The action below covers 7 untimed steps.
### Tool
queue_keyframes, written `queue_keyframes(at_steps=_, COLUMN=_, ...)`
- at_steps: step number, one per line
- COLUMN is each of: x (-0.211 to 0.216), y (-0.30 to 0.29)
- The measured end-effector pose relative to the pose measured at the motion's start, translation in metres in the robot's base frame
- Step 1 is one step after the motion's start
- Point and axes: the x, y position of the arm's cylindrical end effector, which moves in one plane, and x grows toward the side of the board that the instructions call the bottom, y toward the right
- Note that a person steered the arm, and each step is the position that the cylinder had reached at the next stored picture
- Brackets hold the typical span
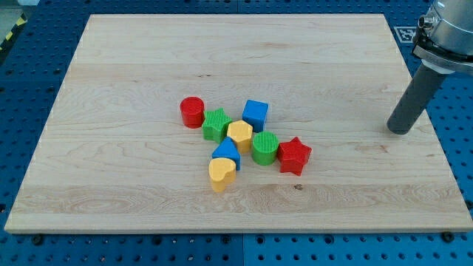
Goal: Separate the red star from the group of blocks
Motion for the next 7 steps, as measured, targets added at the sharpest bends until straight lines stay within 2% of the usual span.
queue_keyframes(at_steps=1, x=0.002, y=0.0)
queue_keyframes(at_steps=2, x=0.05, y=-0.001)
queue_keyframes(at_steps=3, x=0.082, y=-0.034)
queue_keyframes(at_steps=4, x=0.105, y=-0.1)
queue_keyframes(at_steps=5, x=0.105, y=-0.157)
queue_keyframes(at_steps=6, x=0.085, y=-0.199)
queue_keyframes(at_steps=7, x=0.066, y=-0.199)
